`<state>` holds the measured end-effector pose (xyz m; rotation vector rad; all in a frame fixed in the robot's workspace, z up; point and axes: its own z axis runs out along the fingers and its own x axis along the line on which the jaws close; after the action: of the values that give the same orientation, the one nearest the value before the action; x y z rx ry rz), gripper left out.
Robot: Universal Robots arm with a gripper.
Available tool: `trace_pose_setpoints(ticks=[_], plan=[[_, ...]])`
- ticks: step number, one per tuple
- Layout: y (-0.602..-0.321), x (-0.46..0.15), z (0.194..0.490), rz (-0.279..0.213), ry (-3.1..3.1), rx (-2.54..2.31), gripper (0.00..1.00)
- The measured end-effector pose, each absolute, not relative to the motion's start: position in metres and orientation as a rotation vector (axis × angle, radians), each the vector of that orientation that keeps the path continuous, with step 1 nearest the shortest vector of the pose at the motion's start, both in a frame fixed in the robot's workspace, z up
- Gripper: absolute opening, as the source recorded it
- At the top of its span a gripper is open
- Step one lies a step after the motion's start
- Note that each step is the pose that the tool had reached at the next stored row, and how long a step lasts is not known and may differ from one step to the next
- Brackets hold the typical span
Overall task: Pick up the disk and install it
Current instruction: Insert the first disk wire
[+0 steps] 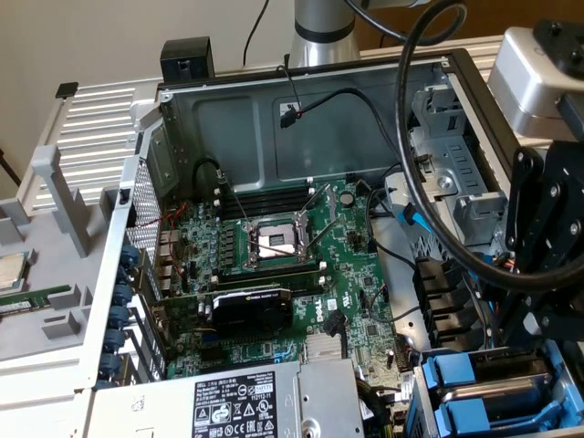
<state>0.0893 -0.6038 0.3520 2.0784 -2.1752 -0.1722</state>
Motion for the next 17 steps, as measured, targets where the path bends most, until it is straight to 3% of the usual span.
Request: trace_pose_setpoints(ticks=[17], plan=[[-0.5982,0.0890,0.3521,-0.159,-2.171,2.072,0.17]])
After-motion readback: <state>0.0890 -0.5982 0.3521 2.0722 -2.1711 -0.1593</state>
